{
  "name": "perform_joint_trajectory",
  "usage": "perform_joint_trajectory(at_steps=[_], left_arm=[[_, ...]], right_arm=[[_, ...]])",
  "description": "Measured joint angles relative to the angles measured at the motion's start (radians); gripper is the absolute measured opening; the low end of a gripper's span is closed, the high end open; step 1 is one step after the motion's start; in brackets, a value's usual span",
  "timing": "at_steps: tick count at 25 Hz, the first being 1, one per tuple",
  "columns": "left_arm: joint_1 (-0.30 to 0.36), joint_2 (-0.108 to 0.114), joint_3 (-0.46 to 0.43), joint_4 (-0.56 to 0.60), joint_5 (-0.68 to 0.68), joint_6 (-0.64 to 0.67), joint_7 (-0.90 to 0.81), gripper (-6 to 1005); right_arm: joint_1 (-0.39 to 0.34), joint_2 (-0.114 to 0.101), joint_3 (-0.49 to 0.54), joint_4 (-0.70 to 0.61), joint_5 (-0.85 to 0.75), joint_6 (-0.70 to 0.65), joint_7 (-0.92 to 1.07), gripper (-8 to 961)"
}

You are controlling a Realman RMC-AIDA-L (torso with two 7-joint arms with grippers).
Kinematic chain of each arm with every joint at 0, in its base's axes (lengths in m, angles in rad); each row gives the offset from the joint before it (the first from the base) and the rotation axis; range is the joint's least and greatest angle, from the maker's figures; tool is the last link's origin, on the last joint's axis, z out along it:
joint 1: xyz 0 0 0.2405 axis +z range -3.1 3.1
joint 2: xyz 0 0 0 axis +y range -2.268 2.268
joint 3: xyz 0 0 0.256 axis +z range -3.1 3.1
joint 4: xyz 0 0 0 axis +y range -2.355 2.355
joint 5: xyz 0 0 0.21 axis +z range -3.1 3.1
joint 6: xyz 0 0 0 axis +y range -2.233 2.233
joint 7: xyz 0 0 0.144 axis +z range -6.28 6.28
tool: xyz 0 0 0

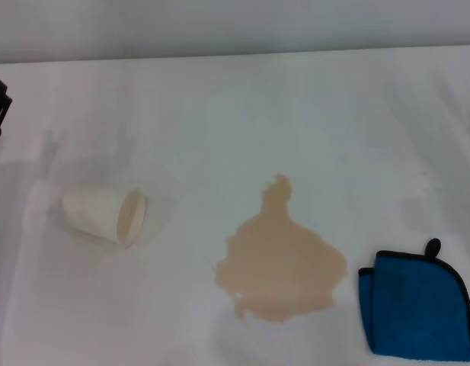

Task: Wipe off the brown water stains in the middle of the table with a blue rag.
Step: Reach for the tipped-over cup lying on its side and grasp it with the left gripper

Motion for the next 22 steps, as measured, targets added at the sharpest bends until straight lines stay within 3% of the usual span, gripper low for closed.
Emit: perform_joint_trajectory(at_steps=[8,16,22], left_arm=[[0.035,-0.002,0.0,0.011,0.002,0.015,0.0,890],[0.055,-0.003,-0.011,0.017,-0.007,0.016,0.0,891],[0.037,0.017,-0.002,-0.002,0.04,0.039,-0.039,890]], right_arm=[[0.008,-0.011,0.004,0.0,0.002,0.0,0.014,796],[0.014,-0.004,0.006,-0.025,0.009,-0.016,0.012,796],[0.013,-0.003,0.006,-0.03,0.009,-0.027,0.02,796]])
